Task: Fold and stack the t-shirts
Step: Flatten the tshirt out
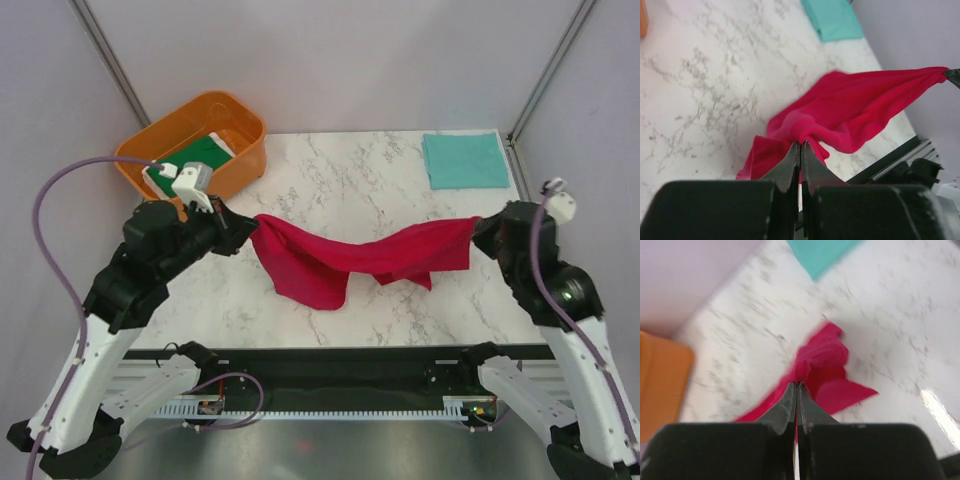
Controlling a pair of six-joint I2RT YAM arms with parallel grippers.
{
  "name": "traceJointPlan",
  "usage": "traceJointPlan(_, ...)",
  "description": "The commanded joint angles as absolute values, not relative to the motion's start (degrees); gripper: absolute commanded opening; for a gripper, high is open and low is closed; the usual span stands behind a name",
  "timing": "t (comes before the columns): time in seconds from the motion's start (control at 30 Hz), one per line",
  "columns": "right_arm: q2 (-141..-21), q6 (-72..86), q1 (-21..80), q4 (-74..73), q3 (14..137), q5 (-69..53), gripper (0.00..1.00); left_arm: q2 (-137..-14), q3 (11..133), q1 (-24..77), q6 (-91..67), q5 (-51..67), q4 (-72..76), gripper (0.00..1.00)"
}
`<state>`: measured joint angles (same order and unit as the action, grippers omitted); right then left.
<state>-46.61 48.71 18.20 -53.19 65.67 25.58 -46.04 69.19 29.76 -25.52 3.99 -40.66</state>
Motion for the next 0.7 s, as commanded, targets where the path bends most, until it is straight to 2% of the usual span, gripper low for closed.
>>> traceJointPlan(0.0,-41.6,46.3,18.1,-57.9,76.2,28.2,0.0,-43.9,76.3,29.8,-22.9,7.0,-44.6,0.02)
traceJointPlan(0.1,-42.9,45.6,18.1,-57.7,85.3,30.5,0.0,-44.8,76.7,29.7,-22.6,8.4,-45.4,0.02)
traceJointPlan(0.2,-46.1,42.8,18.1,-55.1,86.1,31.7,0.0,-46.8,74.4,29.7,-22.6,8.6,-45.3,0.02)
traceJointPlan(0.37,-57.7,37.7,18.0,-45.1,77.8,27.7,0.0,-55.8,67.2,29.6,-24.8,3.6,-45.3,0.02)
traceJointPlan(0.5,-69.4,33.8,18.1,-34.7,70.4,19.6,0.0,-64.8,62.5,28.0,-26.6,0.8,-43.9,0.02)
traceJointPlan(0.67,-89.2,30.4,18.1,-28.0,71.0,15.6,0.03,-73.9,58.4,25.1,-27.3,3.5,-39.2,0.02)
